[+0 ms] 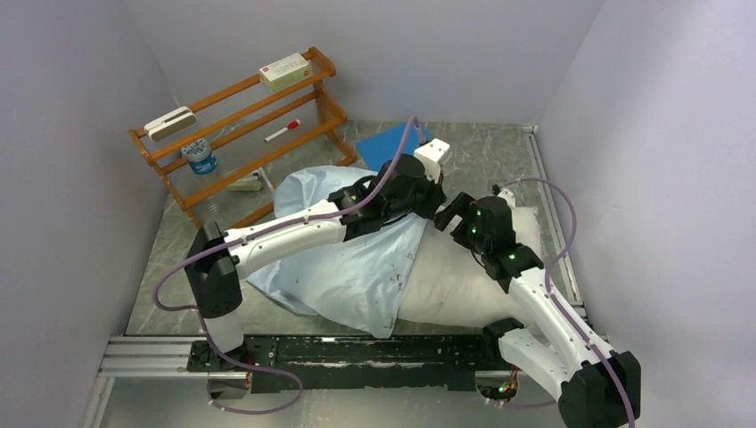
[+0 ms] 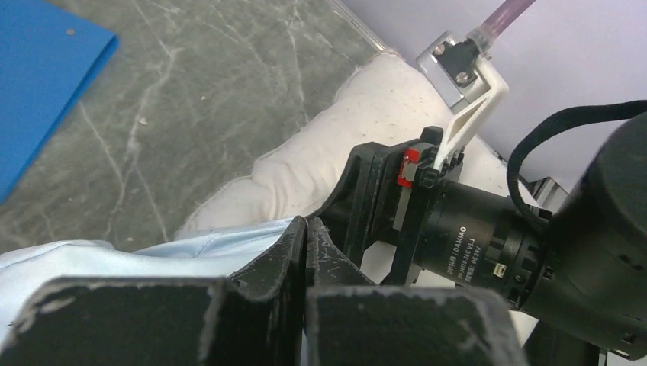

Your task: Put the pillow into the pillowcase

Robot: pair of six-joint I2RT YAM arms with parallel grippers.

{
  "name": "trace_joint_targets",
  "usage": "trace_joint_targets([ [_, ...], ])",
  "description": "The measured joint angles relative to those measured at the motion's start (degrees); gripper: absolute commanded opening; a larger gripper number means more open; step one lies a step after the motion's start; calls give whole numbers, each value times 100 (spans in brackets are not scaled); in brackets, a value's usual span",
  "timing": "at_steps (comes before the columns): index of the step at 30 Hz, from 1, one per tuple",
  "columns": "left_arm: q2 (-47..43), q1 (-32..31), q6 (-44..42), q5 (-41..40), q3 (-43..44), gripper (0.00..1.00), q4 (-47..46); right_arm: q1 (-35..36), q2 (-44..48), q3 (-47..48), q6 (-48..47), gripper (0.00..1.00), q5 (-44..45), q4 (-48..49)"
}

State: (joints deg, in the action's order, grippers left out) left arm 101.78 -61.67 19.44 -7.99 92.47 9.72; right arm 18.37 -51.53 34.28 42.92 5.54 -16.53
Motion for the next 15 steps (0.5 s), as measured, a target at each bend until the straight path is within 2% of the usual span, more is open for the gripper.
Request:
trace_joint_targets([
  [5, 66, 50, 151, 262, -221, 5, -317, -4, 24, 0, 216, 93, 11, 87],
  [7, 79, 127, 249, 417, -264, 8, -437, -4, 85, 0, 280, 92, 22, 90],
  [15, 179, 481, 369, 693, 66, 53, -343, -2, 267, 186, -227, 92, -249, 345],
])
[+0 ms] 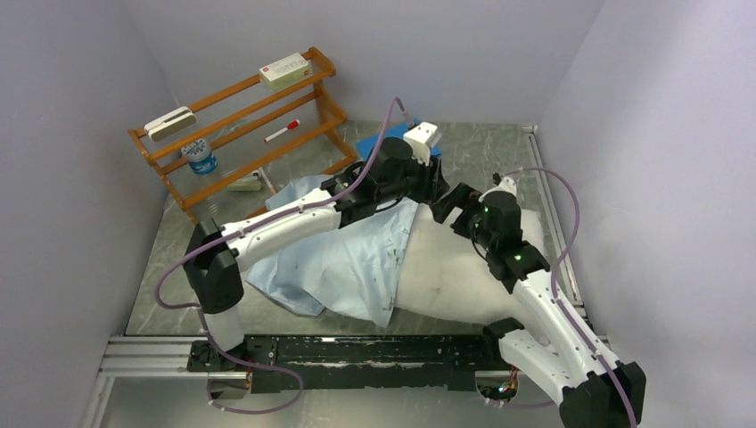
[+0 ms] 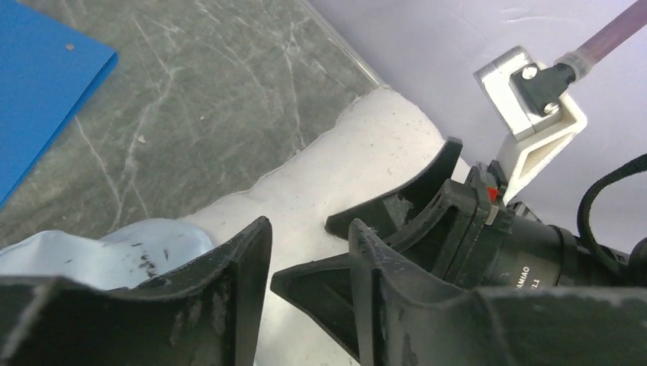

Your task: Put the pillow into the pillowcase

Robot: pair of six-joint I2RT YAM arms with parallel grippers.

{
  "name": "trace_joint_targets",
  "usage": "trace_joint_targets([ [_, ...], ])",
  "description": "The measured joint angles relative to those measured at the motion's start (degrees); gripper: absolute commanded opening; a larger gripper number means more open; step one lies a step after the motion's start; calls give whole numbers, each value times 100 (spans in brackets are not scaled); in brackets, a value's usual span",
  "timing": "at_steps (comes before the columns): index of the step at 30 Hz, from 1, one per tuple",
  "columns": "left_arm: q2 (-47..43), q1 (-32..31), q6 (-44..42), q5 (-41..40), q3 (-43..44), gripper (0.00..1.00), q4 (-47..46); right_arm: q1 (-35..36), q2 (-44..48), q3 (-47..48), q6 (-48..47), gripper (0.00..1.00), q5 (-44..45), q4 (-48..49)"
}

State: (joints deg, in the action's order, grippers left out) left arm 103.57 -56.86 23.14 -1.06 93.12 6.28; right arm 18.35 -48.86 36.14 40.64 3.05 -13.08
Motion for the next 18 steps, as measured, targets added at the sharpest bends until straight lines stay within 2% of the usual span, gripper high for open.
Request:
trace_joint_targets([
  [4, -337, 133, -87, -55, -9, 62, 350, 9, -144, 411, -632, 91, -459, 24],
  [9, -1163, 533, -175, -256, -317, 64, 927, 55, -275, 942, -1456, 91, -909, -66],
  [14, -2159, 1023, -166, -295, -1121, 64, 1270, 256, -387, 1187, -2428, 91, -1368, -142],
  [18, -2830, 1106, -168, -295, -1843, 64, 1519, 868, -929, 1827, -3624, 95, -1351, -538],
])
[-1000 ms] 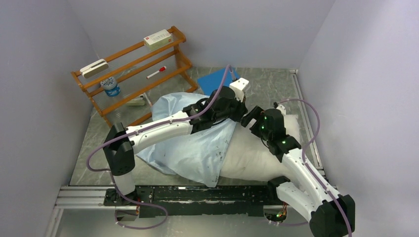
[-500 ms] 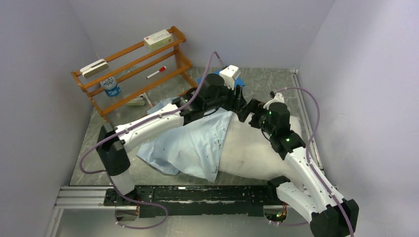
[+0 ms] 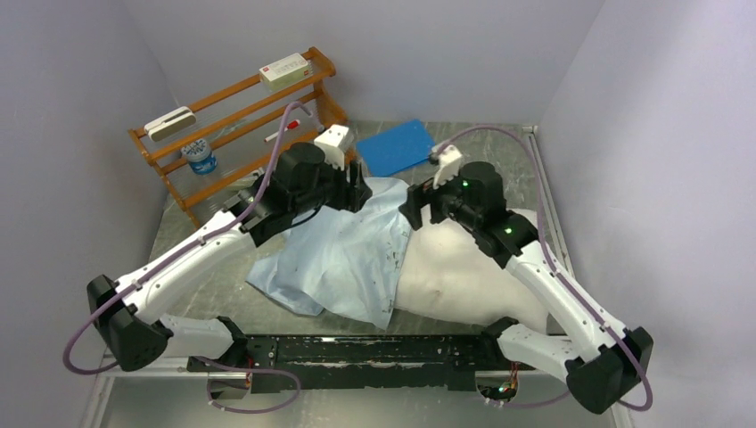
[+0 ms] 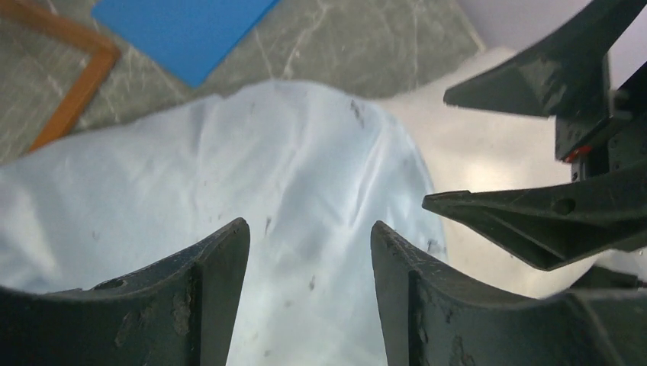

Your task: Put the pillow into the pillowcase

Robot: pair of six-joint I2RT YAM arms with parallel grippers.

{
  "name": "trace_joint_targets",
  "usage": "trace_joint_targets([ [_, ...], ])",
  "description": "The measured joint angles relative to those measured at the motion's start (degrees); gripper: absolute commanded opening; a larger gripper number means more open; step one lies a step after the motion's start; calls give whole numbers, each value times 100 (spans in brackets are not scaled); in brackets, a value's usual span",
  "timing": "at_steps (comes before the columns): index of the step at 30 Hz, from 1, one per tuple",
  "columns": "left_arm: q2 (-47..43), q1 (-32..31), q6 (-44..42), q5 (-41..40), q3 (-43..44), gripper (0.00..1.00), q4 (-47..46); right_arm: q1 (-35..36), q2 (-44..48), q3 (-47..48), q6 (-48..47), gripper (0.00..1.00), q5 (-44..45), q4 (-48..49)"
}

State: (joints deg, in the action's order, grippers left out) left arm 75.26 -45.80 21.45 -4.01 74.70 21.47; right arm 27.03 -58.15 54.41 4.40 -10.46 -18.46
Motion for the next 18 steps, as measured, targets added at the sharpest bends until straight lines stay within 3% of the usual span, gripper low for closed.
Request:
trace_joint_targets([
  [4, -378, 17, 0, 4, -466, 64, 201, 664, -297, 376, -1276, 97, 68, -542],
  [9, -682, 70, 57, 4, -933, 64, 282, 772, -382, 629, -2531, 100, -498, -1478],
  [18, -951, 136, 330, 46, -1880, 62, 192, 927, -442, 807, -3718, 100, -643, -3075],
])
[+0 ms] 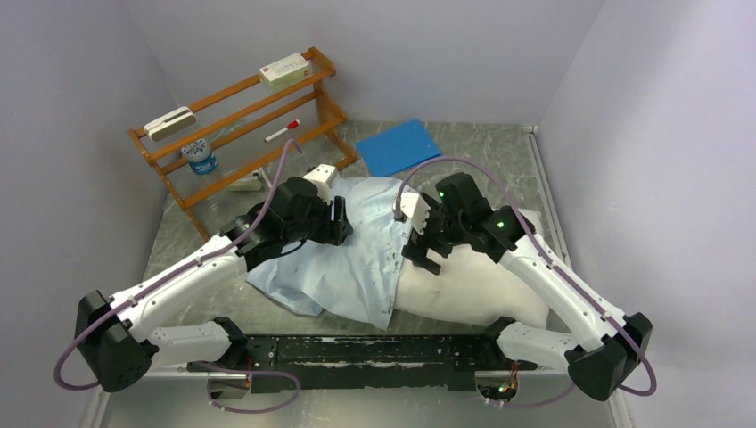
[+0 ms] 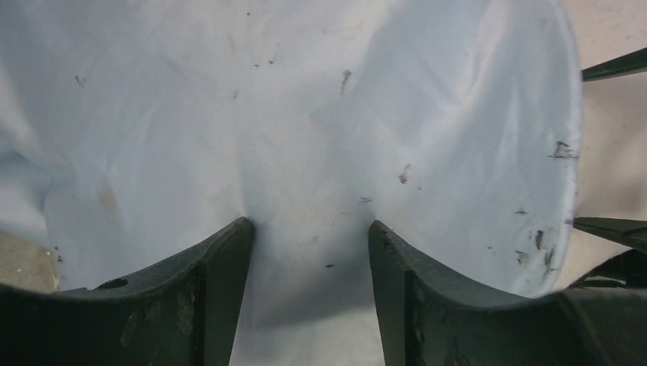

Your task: Put the pillow into the pillowcase

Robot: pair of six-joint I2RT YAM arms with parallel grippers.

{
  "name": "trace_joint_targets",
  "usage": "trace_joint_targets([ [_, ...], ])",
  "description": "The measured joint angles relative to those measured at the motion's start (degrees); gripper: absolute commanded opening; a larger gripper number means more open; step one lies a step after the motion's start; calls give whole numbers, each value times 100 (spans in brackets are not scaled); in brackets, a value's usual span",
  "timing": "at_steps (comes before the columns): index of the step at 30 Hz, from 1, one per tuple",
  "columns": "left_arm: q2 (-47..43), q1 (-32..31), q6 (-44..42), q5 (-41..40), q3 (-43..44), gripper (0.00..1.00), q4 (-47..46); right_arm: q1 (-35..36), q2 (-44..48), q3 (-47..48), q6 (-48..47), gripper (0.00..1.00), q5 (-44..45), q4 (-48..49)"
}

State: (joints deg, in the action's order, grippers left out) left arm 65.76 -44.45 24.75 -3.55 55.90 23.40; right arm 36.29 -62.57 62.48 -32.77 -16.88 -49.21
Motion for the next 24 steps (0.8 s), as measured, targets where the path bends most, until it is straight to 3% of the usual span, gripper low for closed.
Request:
trace_joint_targets([
  [6, 138, 11, 125, 44, -256, 61, -299, 103, -457, -116, -76, 98, 160, -125],
  [11, 157, 15, 251, 74, -435, 61, -588, 337, -1200, -205, 105, 85, 387, 293],
  [12, 168, 17, 275, 76, -455, 61, -636, 372, -1281, -208, 118, 76, 413, 332],
  [16, 223, 17, 363, 74, -557, 60, -863, 452, -1779, -205, 286, 0, 511, 673],
  [21, 350, 48, 404, 74, -487, 59, -957, 455, -1600, -219, 686, 0, 461, 1088],
  [24, 511, 59, 391, 81, 72, 60, -754, 448, -1257, -260, 1056, 0, 466, 1360],
])
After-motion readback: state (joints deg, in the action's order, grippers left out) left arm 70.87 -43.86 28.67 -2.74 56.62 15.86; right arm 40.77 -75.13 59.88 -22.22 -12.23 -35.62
